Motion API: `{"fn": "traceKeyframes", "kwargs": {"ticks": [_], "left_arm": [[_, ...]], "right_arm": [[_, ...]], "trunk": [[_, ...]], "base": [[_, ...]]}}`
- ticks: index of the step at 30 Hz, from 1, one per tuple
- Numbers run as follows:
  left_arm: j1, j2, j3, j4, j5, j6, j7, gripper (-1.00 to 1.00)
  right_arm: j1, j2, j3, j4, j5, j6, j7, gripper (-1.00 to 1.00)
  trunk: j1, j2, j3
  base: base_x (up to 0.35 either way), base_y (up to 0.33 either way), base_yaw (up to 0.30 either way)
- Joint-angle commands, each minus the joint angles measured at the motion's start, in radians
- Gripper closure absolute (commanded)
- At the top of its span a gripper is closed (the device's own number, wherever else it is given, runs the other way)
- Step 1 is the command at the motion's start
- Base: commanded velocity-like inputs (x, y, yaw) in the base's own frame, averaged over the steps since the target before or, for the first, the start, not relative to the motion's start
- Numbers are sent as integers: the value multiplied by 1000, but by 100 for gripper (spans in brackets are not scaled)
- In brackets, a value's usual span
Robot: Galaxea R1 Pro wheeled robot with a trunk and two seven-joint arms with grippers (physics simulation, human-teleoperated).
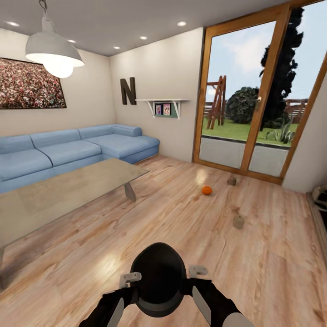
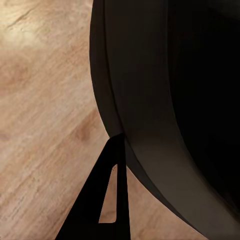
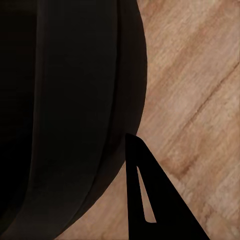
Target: Place each of the two pumpkins and all three candles from the living room inside a cabinet in the living room (use any cabinet), then make sure every cabinet is closed, and position the cauldron so it is next to a table in the living room.
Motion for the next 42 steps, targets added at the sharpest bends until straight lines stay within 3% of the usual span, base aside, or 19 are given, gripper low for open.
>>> {"fn": "traceKeyframes", "kwargs": {"ticks": [1,42], "left_arm": [[0,0,2,1,58,-1,-13,100],[0,0,2,1,58,-2,-13,100]], "right_arm": [[0,0,-5,-4,-13,-66,78,100],[0,0,-5,-4,-13,-66,78,100]], "trunk": [[0,0,0],[0,0,0]], "base": [[116,-108,292],[91,-78,292]]}}
